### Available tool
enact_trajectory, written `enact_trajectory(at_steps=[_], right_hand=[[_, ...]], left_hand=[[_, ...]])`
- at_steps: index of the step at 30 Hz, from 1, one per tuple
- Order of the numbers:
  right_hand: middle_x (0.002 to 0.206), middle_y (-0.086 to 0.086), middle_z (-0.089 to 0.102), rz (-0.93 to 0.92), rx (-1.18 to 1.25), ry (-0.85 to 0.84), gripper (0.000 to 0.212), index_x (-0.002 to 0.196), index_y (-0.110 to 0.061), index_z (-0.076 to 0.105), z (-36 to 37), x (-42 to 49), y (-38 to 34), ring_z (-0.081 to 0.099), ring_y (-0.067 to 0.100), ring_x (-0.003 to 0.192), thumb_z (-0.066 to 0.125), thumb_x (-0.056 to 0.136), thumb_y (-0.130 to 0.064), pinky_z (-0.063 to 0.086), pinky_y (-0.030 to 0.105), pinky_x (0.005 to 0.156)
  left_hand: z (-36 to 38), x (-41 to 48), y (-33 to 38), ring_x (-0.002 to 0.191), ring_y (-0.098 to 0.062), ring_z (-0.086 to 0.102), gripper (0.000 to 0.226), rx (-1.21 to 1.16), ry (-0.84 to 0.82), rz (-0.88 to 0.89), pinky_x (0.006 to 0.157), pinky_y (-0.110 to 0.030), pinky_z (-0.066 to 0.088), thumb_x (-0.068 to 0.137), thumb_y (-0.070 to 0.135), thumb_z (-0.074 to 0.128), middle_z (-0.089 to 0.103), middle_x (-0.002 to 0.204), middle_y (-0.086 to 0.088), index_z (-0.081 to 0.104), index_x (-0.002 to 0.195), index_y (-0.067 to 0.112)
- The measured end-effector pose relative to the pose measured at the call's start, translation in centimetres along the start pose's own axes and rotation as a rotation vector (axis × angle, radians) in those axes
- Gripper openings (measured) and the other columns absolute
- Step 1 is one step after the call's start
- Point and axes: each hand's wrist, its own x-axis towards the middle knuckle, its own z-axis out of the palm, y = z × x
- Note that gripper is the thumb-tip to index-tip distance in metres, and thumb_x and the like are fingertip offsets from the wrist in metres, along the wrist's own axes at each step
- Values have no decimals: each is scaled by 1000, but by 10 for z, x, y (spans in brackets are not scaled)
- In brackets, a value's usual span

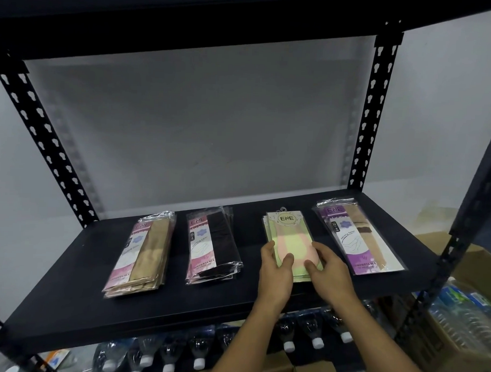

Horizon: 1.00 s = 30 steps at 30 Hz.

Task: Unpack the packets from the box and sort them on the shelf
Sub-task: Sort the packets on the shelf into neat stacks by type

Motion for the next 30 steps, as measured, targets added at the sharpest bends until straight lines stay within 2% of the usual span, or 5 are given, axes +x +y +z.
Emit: enact_trajectory(at_steps=[3,5,7,18,30], right_hand=[[124,5,62,20,64,2,47,130,-14,51,-3,0,4,57,18,114,61,84,-5,45,28,94],[129,7,59,52,81,3,51,135,-11,47,-2,0,6,55,19,117,61,86,-7,44,31,98],[128,7,59,48,63,-1,50,135,-9,47,-1,1,4,55,21,116,60,87,-7,42,28,96],[120,7,64,23,27,-29,44,127,-11,55,9,15,-3,58,16,105,60,84,-2,43,24,90],[125,10,61,19,27,-73,44,131,-9,52,33,29,-13,57,21,112,57,88,-5,41,21,87]], left_hand=[[0,-1,-2,99,3,55,38,16,26,23,79,-16,45,97,14,51,55,120,9,40,132,24],[0,-2,-5,105,-3,56,43,42,27,21,87,-21,46,97,17,52,55,125,8,39,137,24],[1,-4,-7,110,-8,56,47,53,18,15,91,-25,47,97,19,52,56,125,9,38,141,22],[1,6,-1,128,-16,47,52,175,74,39,104,-27,41,99,22,47,44,147,1,34,149,17],[-14,27,-1,132,-18,43,52,246,132,73,108,-28,37,99,19,44,41,149,-2,30,150,15]])
